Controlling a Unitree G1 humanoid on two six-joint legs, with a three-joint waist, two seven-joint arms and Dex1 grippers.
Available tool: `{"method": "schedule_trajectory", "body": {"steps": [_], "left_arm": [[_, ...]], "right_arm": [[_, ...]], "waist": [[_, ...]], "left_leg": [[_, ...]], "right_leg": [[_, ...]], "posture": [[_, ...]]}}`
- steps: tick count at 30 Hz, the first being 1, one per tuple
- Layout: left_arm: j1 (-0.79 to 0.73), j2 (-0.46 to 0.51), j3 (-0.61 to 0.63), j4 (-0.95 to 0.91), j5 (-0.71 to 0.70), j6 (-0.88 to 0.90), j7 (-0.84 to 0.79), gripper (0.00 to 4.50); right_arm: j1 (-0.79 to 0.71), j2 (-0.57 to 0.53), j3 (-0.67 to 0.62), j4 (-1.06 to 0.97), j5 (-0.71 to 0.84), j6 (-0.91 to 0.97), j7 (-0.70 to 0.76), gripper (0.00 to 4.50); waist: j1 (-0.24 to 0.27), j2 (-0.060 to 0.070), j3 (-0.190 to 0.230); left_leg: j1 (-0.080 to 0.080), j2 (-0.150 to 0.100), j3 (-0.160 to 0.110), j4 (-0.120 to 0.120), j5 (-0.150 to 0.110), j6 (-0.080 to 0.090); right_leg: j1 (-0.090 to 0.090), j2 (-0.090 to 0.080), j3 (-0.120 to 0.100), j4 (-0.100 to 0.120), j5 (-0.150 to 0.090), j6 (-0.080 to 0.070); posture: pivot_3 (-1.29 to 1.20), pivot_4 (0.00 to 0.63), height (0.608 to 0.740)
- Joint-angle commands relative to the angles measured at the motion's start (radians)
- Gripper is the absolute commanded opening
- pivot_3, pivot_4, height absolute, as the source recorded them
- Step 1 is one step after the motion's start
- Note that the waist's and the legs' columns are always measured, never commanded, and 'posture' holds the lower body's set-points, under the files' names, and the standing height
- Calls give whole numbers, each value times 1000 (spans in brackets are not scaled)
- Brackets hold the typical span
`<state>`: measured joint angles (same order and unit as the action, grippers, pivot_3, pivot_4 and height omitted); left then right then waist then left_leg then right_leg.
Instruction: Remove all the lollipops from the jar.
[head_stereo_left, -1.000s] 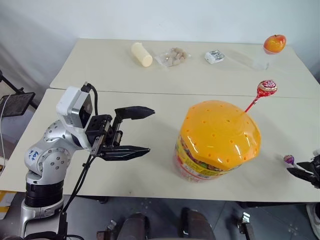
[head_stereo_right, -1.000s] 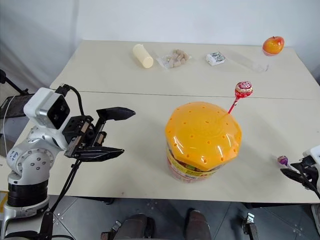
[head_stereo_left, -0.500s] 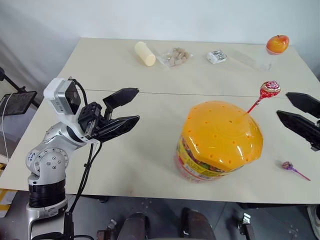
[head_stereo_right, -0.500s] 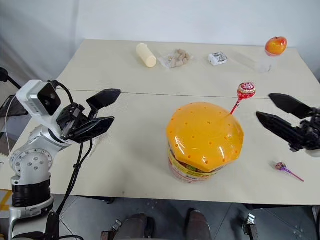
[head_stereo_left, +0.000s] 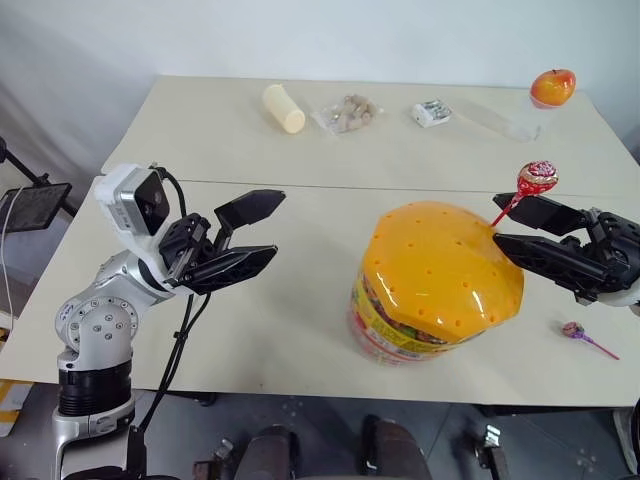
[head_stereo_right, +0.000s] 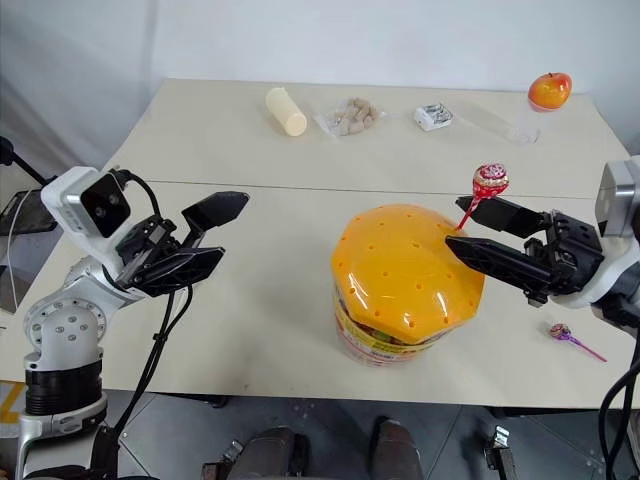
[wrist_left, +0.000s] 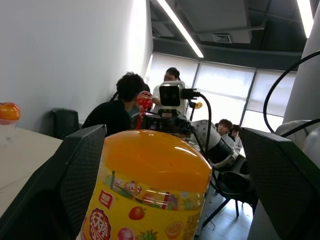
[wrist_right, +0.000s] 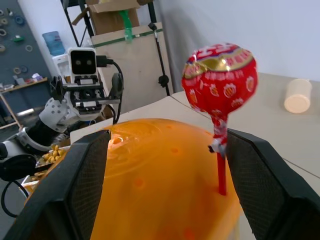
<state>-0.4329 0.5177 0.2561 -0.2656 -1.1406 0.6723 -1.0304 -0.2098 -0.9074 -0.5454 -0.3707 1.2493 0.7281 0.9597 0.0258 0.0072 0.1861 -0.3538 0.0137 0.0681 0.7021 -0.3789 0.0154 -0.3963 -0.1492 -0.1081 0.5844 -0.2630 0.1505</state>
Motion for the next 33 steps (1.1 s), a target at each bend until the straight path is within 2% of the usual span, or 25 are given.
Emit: {"method": "schedule_trajectory", "body": {"steps": [1, 10, 15, 19, 24, 26, 28, 33], "left_arm": [[-7, 1, 11, -35, -28, -4, -3, 4500], [-11, -7, 12, -49, -44, -5, 10, 4500], [-28, -22, 5, -52, -49, -8, 15, 4500], [-28, -21, 3, -60, -51, -5, 8, 4500], [-39, -4, -13, -68, -1, -34, -36, 4500], [-40, 18, -33, -73, 46, -58, -82, 4500], [-37, 42, -50, -76, 76, -72, -121, 4500], [-29, 93, -78, -78, 138, -107, -207, 4500]], "right_arm": [[-28, 3, -1, 2, 11, -2, -5, 3090], [-57, 29, 10, 23, -36, -36, -12, 23], [-105, 41, -1, 60, -19, -39, -25, 23], [-179, 6, -68, 108, 73, 5, -85, 23], [-185, -139, -208, 256, 50, 67, -134, 23], [-92, -239, -230, 329, -70, 106, -98, 23], [25, -304, -205, 402, -272, 21, -74, 23], [195, -359, -95, 571, -620, -138, -99, 23]], "waist": [[0, 0, 0], [-1, 0, 0], [-2, 0, 0], [-2, 0, 0], [6, 0, 0], [9, 0, 0], [8, -1, 0], [-3, 0, 0]], "left_leg": [[0, 0, 0, 0, 0, 0], [0, 0, 0, -1, 0, 0], [0, 0, 1, 0, 0, 0], [0, 0, 1, -1, 0, 0], [-1, 0, 0, 0, 0, 0], [-2, -1, 0, 0, 0, 0], [-2, -1, 0, -1, 0, 0], [-1, 0, 5, -1, 0, 1]], "right_leg": [[0, 0, 0, 0, 0, 0], [-1, 0, 0, 0, 0, 0], [-1, 0, 0, 0, 0, 0], [-1, 0, 0, 0, 0, 0], [-1, 0, -1, 0, 0, 0], [-1, 0, -1, -1, 0, 0], [-1, 0, -1, -2, 0, 0], [-1, 0, 1, -3, 0, 0]], "posture": [[0, 150, 740], [0, 150, 740], [0, 150, 740], [0, 150, 740], [0, 150, 740], [0, 150, 740], [0, 150, 740], [0, 150, 740]]}}
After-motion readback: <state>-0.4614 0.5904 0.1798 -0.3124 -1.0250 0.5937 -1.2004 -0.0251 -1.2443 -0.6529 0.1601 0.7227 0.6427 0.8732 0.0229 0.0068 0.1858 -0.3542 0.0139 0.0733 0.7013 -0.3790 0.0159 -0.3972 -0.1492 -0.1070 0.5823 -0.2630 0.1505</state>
